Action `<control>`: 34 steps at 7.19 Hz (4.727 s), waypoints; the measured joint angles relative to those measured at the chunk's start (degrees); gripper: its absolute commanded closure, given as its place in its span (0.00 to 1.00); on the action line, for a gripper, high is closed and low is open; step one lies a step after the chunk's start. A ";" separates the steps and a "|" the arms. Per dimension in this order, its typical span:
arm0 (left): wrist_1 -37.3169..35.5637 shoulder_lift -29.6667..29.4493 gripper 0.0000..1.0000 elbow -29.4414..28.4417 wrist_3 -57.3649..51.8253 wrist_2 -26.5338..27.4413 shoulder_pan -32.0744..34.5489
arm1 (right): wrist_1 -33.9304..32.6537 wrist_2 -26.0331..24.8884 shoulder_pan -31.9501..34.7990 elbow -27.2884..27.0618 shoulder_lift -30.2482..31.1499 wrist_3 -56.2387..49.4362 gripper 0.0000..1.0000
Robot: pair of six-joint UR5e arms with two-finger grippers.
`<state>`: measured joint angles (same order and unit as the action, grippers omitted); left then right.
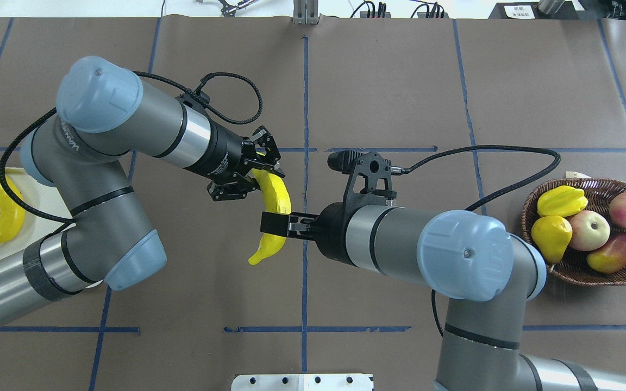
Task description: Transfer all bananas from basket to plate
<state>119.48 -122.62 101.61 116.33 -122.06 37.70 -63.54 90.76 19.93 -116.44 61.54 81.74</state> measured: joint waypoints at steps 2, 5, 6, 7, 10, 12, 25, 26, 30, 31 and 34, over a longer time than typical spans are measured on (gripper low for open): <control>-0.55 4.95 1.00 0.85 -3.66 -0.11 2.54 | -4.04 10.30 6.21 -2.70 3.37 -0.51 0.01; -5.68 14.90 1.00 3.15 -14.42 -0.42 7.84 | -13.47 27.13 19.28 -4.02 8.39 -8.51 0.01; -8.84 19.15 1.00 5.03 -18.62 -0.40 9.76 | -15.58 29.00 22.12 -4.08 11.85 -14.21 0.01; -10.41 23.59 1.00 6.65 -24.25 -0.38 11.48 | -17.63 29.67 24.29 -3.97 15.51 -21.20 0.01; -10.66 32.49 1.00 5.76 -37.79 0.00 15.76 | -28.09 30.64 32.48 -4.05 22.45 -46.36 0.01; -9.93 33.33 1.00 2.40 -38.73 1.21 16.66 | -31.36 36.35 43.55 -3.47 28.96 -68.16 0.01; -7.20 34.43 0.00 -7.89 -84.31 -4.33 35.39 | -31.68 42.38 64.83 6.32 38.90 -101.80 0.01; -9.89 35.16 0.00 -7.81 -95.41 -5.34 38.49 | -31.69 42.44 67.84 7.86 39.86 -104.75 0.01; -31.29 35.77 0.00 -5.24 -128.50 -9.07 50.78 | -32.00 44.33 76.65 10.19 42.36 -106.11 0.02; -36.71 36.72 0.00 -2.18 -130.49 -9.31 52.15 | -31.94 44.99 76.96 10.37 42.43 -103.93 0.01; -37.04 39.08 0.00 -0.25 -131.34 -9.14 52.97 | -31.53 45.08 77.02 10.60 42.44 -98.82 0.01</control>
<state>82.44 -83.55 101.36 -15.01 -131.19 90.68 -95.07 135.84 96.95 -105.84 103.98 -17.08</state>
